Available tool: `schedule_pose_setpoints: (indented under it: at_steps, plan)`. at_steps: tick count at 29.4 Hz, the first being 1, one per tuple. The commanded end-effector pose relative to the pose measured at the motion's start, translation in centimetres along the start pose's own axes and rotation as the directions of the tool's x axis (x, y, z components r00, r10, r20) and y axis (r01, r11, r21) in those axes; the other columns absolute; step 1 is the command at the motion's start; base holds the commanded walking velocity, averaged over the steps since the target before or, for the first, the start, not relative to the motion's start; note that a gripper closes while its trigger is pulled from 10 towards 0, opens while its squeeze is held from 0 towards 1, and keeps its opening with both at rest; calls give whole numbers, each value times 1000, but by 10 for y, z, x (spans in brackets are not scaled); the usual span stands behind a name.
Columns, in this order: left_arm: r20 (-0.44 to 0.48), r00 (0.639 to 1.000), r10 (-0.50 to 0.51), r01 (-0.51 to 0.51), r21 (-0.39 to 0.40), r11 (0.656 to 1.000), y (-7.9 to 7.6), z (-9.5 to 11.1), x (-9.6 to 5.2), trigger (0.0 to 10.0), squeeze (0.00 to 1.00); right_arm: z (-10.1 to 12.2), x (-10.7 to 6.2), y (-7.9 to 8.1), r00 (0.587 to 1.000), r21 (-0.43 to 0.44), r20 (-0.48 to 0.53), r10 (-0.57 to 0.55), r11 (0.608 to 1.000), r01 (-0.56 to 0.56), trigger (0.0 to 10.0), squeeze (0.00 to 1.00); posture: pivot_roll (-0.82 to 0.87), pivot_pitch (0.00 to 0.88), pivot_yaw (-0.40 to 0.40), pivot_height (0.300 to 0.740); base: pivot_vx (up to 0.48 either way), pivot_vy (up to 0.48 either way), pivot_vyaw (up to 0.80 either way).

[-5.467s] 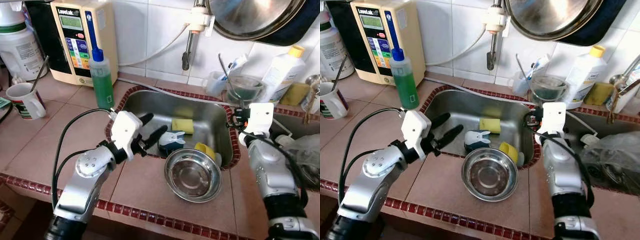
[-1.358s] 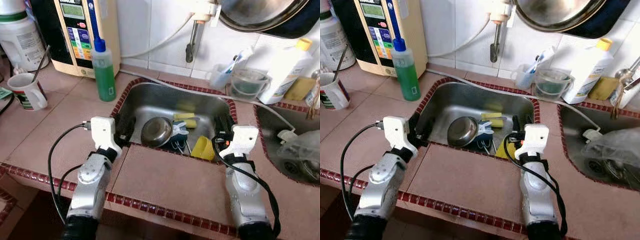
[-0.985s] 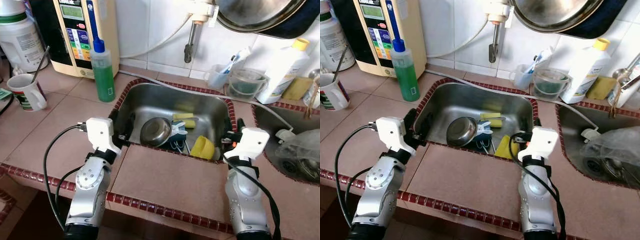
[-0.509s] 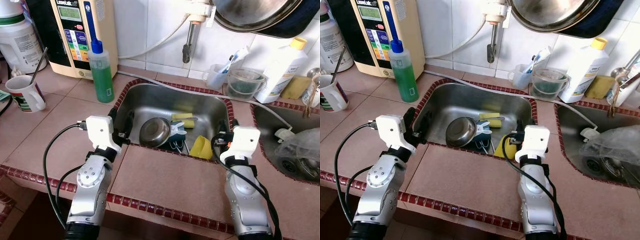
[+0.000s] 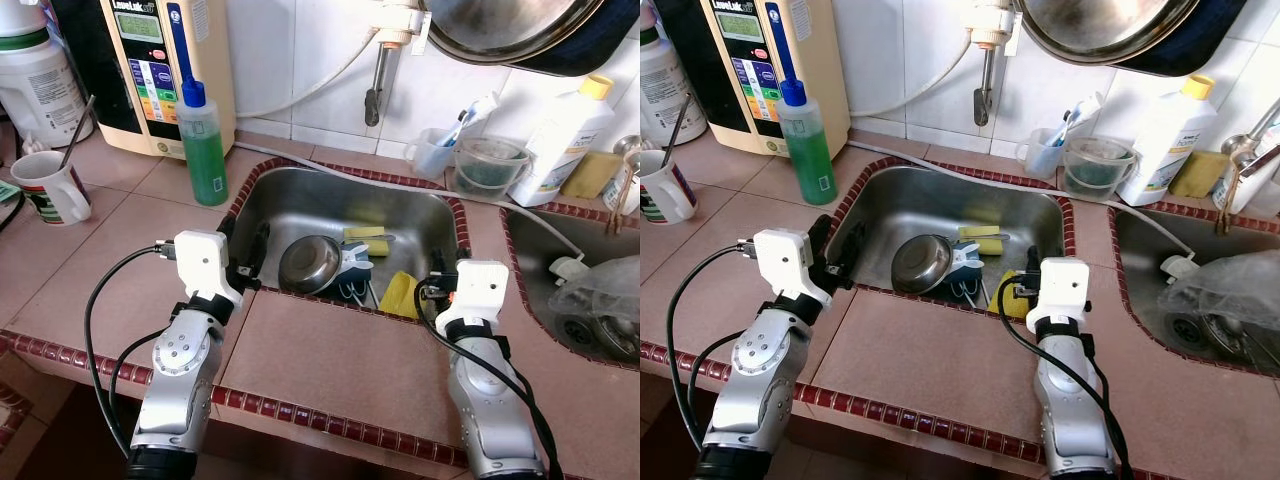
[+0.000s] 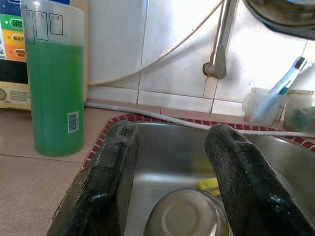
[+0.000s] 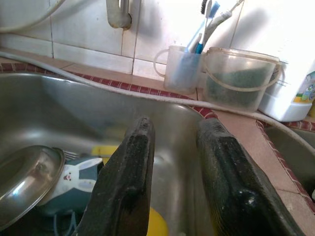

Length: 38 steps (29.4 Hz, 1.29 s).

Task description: Kitchen organization

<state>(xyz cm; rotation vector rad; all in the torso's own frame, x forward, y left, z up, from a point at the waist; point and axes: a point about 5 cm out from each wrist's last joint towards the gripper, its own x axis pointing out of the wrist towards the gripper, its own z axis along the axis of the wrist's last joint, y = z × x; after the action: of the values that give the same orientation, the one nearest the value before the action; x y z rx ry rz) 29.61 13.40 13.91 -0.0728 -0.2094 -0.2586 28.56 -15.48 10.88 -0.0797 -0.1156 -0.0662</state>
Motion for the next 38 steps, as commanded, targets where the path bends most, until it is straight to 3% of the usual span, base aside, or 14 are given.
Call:
schedule_pose_setpoints:
  at_steps: [1, 17, 38]
  plan:
    - [8, 1000, -12, 11, 11, 1000, -3, 4, 0, 10000, 0, 4, 0, -3, 1000, -10, 14, -3, 1000, 3, 10000, 0, 78, 0, -42, 740, 0, 0, 0]
    - [-4, 1000, -30, 30, 30, 999, -6, 3, 3, 10000, 0, 3, 2, -2, 1000, -30, 8, 13, 999, -13, 10000, 0, 82, 0, -49, 740, 0, 0, 0]
    - [-18, 999, -38, 39, 37, 999, -6, 1, 2, 10000, 0, -1, 0, -1, 1000, -48, -5, 31, 998, -31, 10000, 0, 83, 0, -51, 740, -246, 0, 0]
